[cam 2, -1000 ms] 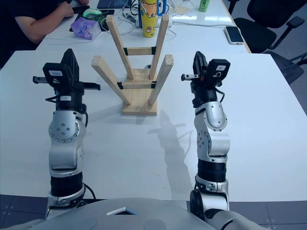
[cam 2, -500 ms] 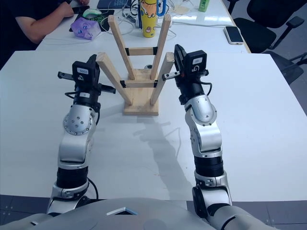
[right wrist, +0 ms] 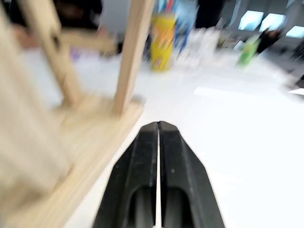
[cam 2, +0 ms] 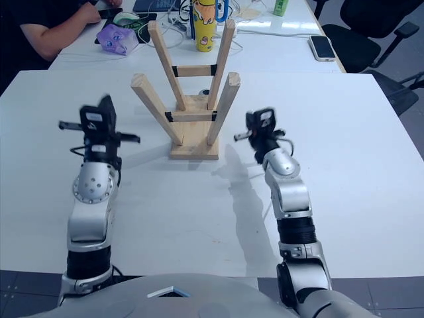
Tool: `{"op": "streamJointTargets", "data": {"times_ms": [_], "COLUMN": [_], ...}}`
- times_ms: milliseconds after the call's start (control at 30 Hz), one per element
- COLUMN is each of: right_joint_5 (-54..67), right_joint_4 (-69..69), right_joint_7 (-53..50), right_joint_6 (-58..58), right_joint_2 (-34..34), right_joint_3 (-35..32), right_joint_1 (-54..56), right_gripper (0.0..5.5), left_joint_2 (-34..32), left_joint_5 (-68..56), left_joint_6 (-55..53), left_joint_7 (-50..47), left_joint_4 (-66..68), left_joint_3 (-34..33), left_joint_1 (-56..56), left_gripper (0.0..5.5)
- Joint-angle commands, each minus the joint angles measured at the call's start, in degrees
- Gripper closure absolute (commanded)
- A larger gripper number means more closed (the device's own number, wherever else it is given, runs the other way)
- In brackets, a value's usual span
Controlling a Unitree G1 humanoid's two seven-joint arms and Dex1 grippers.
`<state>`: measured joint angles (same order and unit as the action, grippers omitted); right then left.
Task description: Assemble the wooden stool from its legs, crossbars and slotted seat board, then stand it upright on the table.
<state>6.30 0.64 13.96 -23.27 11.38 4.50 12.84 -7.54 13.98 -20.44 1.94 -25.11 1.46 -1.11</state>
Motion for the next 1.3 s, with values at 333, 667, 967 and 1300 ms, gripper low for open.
{"op": "streamJointTargets", "data": {"times_ms": [333, 667, 967, 1300], "right_joint_5": [-0.13, -2.17, 1.51, 42.96], "right_joint_4": [5.32, 6.57, 6.67, -4.70], "right_joint_7": [10.36, 10.71, 13.51, 10.44], "right_joint_6": [-0.80, -1.16, 2.67, -7.44], "right_joint_2": [-0.84, -1.14, 0.93, 1.64], "right_joint_3": [6.86, 8.05, 2.27, -25.72], "right_joint_1": [0.05, 0.48, 3.03, 33.44], "right_gripper": [5.48, 5.48, 5.48, 5.48], "left_joint_2": [-4.85, -0.72, 1.86, 1.01], "left_joint_5": [-8.47, -7.64, -13.08, -14.24], "left_joint_6": [-0.33, 0.91, -4.13, -7.32], "left_joint_7": [17.34, 13.85, 16.66, 16.74], "left_joint_4": [6.36, 19.57, 35.52, 33.56], "left_joint_3": [9.23, 10.91, 9.01, 9.34], "left_joint_1": [-2.69, 7.78, 11.73, 8.05], "left_gripper": [5.50, 5.50, 5.50, 5.50]}}
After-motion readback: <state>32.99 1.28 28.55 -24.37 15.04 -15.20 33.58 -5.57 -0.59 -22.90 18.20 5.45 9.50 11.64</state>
